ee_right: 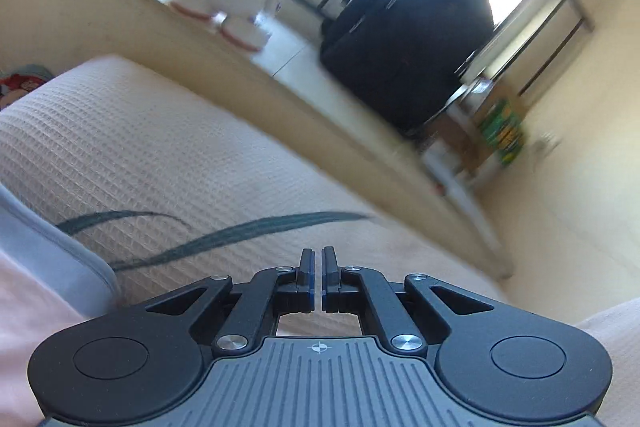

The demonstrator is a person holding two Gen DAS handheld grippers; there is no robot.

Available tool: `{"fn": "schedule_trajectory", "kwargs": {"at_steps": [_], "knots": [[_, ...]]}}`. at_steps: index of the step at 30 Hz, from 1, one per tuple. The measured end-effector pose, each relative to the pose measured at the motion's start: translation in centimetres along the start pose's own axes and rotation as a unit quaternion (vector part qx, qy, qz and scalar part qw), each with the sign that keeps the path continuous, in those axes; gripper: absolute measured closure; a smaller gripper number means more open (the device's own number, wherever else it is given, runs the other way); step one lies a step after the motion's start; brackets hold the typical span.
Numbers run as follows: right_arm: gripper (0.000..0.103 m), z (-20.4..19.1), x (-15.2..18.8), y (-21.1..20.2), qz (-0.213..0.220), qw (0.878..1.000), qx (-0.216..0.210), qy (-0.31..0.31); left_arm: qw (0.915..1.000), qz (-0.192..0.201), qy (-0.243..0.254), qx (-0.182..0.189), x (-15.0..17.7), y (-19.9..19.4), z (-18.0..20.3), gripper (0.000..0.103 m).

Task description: Fold clothes

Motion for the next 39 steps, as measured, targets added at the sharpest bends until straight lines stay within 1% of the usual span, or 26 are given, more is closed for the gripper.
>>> {"fn": "schedule_trajectory", "kwargs": {"at_steps": [2,5,6,8,9,10,12,13,16,19,20,22,26,28,29,30,31,32,33,34,35,36,37,39], "knots": [[0.099,-0.6,0.7,0.9,-0.022,0.999,-0.032,0.018,1.0,-0.001,0.002,0.002,0.0,0.0,0.2,0.048],[0.088,-0.7,2.1,0.8,-0.038,0.996,-0.069,0.052,1.0,-0.002,0.006,0.004,0.1,0.0,0.6,0.044],[0.083,-0.4,2.8,0.1,-0.04,0.994,-0.08,0.067,1.0,-0.003,0.008,0.004,0.1,0.0,0.7,0.044],[0.079,0.4,4.2,-1.8,-0.041,0.989,-0.104,0.095,0.9999,-0.005,0.013,0.004,0.3,0.1,0.9,0.044],[0.074,1.0,5.0,-2.9,-0.041,0.987,-0.117,0.106,0.9999,-0.005,0.014,0.004,0.4,0.1,1.0,0.044],[0.064,1.4,6.0,-4.3,-0.041,0.984,-0.127,0.117,0.9999,-0.005,0.014,0.005,0.5,0.0,1.2,0.044],[0.052,2.0,7.9,-7.1,-0.04,0.978,-0.155,0.131,0.9998,-0.006,0.017,0.012,0.8,-0.2,1.5,0.044],[0.05,2.1,9.2,-8.8,-0.038,0.976,-0.169,0.133,0.9997,-0.006,0.018,0.015,1.0,-0.3,1.7,0.044],[0.05,2.1,13.5,-12.7,-0.054,0.968,-0.198,0.145,0.9994,-0.009,0.018,0.027,1.7,-0.5,2.0,0.043],[0.05,1.6,18.2,-15.4,-0.079,0.952,-0.23,0.189,0.999,-0.02,0.015,0.038,2.6,-0.4,2.2,0.043],[0.05,1.2,19.4,-16.1,-0.086,0.948,-0.235,0.196,0.9988,-0.021,0.018,0.039,2.9,-0.3,2.2,0.043],[0.05,0.0,21.6,-17.1,-0.092,0.949,-0.233,0.194,0.9986,-0.021,0.026,0.041,3.4,-0.4,2.4,0.043],[0.051,-1.2,23.4,-16.9,-0.093,0.949,-0.223,0.201,0.9989,-0.003,0.021,0.042,3.3,-0.4,2.5,0.044],[0.053,-1.6,23.4,-16.3,-0.098,0.943,-0.235,0.214,0.9991,0.007,0.017,0.039,3.1,-0.3,2.5,0.046],[0.056,-1.8,23.4,-16.0,-0.1,0.94,-0.244,0.216,0.999,0.012,0.015,0.04,3.0,-0.3,2.5,0.05],[0.066,-2.3,23.2,-16.1,-0.1,0.941,-0.25,0.205,0.999,0.015,0.012,0.041,2.9,-0.1,2.6,0.055],[0.073,-2.8,23.1,-16.1,-0.102,0.942,-0.255,0.194,0.999,0.016,0.011,0.042,2.9,0.1,2.7,0.059],[0.076,-3.1,23.1,-16.0,-0.106,0.942,-0.258,0.186,0.999,0.014,0.011,0.042,3.0,0.4,2.8,0.073],[0.085,-3.4,23.2,-15.9,-0.111,0.942,-0.26,0.182,0.9992,0.008,0.01,0.039,3.1,0.9,2.8,0.083],[0.091,-3.5,23.3,-15.8,-0.113,0.941,-0.262,0.183,0.9994,0.002,0.007,0.033,3.2,1.4,2.7,0.085],[0.092,-3.6,23.4,-15.7,-0.115,0.94,-0.264,0.184,0.9995,0.002,0.003,0.031,3.2,1.5,2.7,0.087],[0.096,-3.5,23.4,-15.7,-0.115,0.939,-0.264,0.189,0.9994,0.006,0.002,0.033,3.0,1.2,2.6,0.089],[0.097,-3.2,23.4,-16.1,-0.113,0.937,-0.265,0.197,0.9993,0.01,0.002,0.035,2.9,0.9,2.6,0.09],[0.098,-2.4,23.1,-17.2,-0.104,0.93,-0.274,0.223,0.9993,0.02,0.017,0.026,2.5,-0.1,2.4,0.091]]}}
Point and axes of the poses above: each gripper's, at about its wrist camera, not at the fingertips, and y roughly the way its jaws point, z to its right, x to its underside, the point moved 9 cm from there along y, roughly the way its jaws point, and after that the axes turned 5 degrees about -y, right-handed, at the moved point
